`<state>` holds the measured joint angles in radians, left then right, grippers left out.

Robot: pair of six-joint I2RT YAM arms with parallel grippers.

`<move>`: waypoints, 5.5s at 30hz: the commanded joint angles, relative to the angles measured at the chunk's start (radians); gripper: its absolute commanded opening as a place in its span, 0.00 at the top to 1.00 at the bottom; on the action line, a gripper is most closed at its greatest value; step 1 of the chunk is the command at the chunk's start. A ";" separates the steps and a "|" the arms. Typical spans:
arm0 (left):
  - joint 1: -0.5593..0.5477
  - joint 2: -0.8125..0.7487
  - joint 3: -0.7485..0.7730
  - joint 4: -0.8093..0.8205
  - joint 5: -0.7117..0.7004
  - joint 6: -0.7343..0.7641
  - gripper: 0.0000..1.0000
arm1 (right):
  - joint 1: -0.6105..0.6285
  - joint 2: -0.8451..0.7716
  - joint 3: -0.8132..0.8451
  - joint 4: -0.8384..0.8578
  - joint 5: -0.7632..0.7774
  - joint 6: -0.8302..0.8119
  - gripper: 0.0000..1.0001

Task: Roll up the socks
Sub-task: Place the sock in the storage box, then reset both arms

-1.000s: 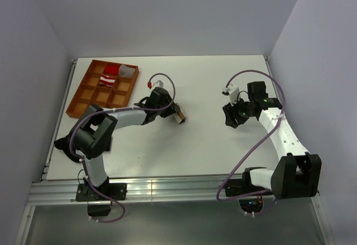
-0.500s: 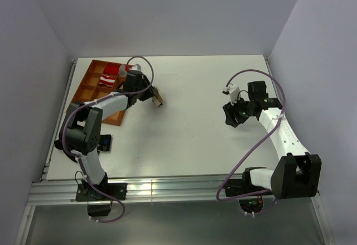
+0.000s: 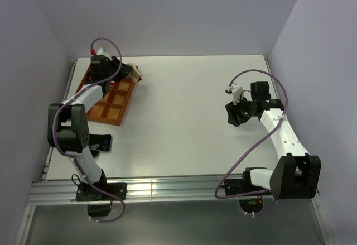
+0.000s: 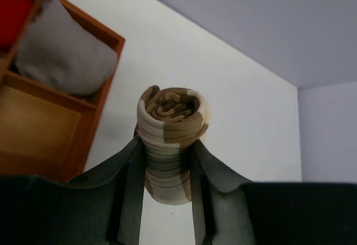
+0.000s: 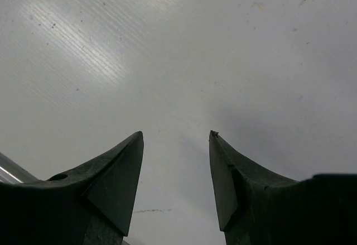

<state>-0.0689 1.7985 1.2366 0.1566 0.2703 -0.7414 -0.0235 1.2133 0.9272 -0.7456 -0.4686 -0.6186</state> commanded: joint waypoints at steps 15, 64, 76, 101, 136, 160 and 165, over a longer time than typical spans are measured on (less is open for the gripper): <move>0.156 0.282 0.080 0.097 0.106 -0.156 1.00 | -0.012 -0.026 -0.053 0.048 0.012 -0.007 0.43; 0.124 0.443 0.296 -0.776 -0.106 0.131 1.00 | -0.021 -0.124 -0.090 -0.009 0.015 -0.067 0.45; 0.109 0.412 0.260 -0.772 -0.146 0.157 1.00 | -0.021 -0.129 -0.105 -0.008 0.005 -0.069 0.45; 0.012 0.630 0.689 -1.060 -0.491 -0.064 0.99 | -0.021 -0.104 -0.114 -0.014 0.013 -0.095 0.46; -0.008 0.384 0.681 -0.974 -0.437 -0.055 0.44 | -0.021 -0.080 -0.083 -0.051 -0.005 -0.107 0.46; -0.129 0.001 0.543 -0.842 -0.474 0.033 0.44 | -0.021 -0.090 -0.027 -0.023 -0.060 -0.040 0.44; -0.281 -0.237 0.333 -0.685 -0.459 0.047 0.44 | -0.021 -0.115 0.009 -0.038 -0.107 -0.007 0.43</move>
<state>-0.2657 1.6829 1.6527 -0.6525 -0.1967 -0.7315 -0.0376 1.1439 0.8753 -0.7876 -0.5217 -0.6590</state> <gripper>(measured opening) 0.561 0.568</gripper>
